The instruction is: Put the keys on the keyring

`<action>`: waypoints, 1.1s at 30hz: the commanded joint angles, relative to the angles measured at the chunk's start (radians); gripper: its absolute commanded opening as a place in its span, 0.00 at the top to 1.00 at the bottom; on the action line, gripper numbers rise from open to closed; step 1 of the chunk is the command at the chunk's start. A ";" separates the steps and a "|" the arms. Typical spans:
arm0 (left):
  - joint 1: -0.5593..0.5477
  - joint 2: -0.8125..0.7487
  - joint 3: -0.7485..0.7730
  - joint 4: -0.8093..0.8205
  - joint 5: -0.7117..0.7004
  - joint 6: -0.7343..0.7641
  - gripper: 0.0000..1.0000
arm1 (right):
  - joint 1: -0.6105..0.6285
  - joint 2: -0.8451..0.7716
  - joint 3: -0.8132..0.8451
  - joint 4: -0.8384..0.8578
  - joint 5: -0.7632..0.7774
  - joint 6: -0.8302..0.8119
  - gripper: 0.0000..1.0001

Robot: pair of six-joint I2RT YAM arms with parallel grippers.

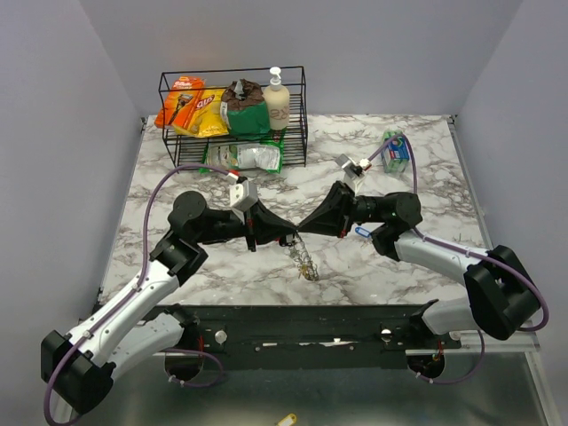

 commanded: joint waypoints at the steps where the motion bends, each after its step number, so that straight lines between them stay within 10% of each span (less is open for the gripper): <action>1: -0.012 -0.012 0.046 -0.068 -0.090 0.067 1.00 | 0.015 -0.014 0.003 0.377 0.003 0.009 0.99; 5: -0.012 -0.007 0.086 -0.146 -0.099 0.107 1.00 | 0.011 -0.006 -0.003 0.371 -0.002 0.007 0.93; 16: -0.012 0.061 0.287 -0.550 -0.105 0.292 1.00 | -0.056 -0.019 0.006 0.360 -0.039 0.030 0.24; 22: -0.012 0.124 0.410 -0.769 -0.103 0.436 1.00 | -0.065 -0.025 0.054 0.118 -0.076 -0.084 0.22; 33: -0.027 0.210 0.533 -0.990 -0.131 0.562 1.00 | -0.064 -0.151 0.209 -0.857 0.067 -0.677 0.30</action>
